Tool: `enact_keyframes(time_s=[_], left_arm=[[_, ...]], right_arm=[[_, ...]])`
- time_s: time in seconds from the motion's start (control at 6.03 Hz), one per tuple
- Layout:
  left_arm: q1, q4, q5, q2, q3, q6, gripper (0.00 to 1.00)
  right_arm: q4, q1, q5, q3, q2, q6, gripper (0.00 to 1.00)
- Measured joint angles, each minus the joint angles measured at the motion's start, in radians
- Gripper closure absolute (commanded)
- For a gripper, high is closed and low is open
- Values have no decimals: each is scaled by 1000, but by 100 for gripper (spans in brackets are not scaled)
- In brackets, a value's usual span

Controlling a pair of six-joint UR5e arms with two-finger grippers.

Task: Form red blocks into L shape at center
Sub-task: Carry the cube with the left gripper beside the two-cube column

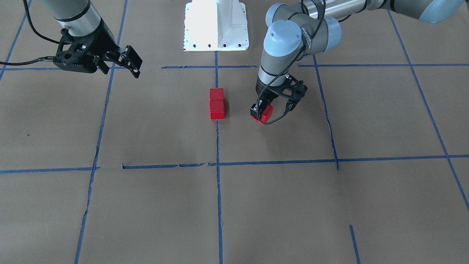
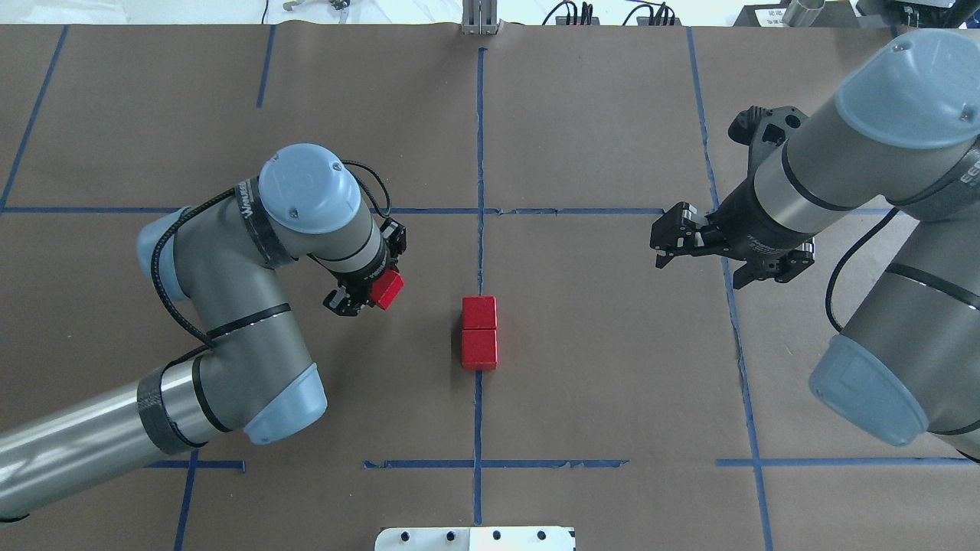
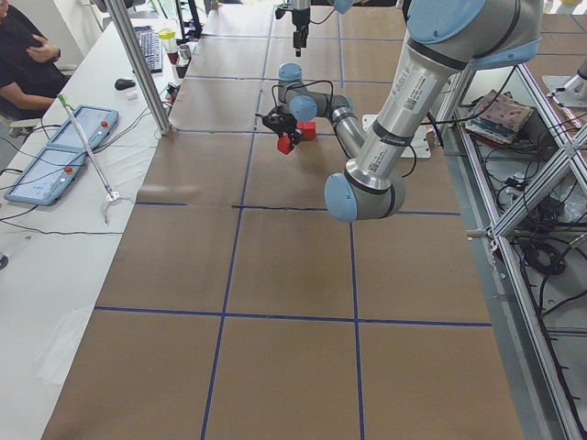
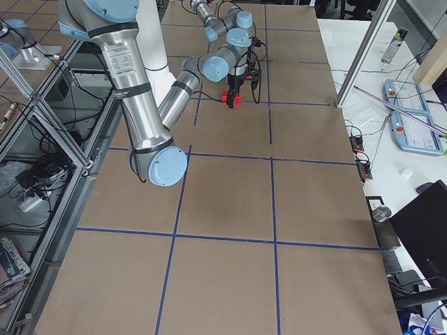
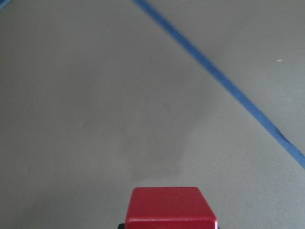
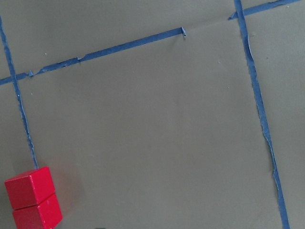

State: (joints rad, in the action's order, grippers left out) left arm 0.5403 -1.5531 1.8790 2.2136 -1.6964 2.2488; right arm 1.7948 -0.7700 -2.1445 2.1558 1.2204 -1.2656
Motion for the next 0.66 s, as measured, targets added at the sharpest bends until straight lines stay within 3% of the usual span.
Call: enact_keyframes(time_s=[0.33,0.66], left_arm=[[-38,51,-16,40,1,308,100],[-54,15,-18,45,15,471,100]], right_arm=[[0,0,0,-1,0,0,0],[0,1,0,-2,-1,0,0]])
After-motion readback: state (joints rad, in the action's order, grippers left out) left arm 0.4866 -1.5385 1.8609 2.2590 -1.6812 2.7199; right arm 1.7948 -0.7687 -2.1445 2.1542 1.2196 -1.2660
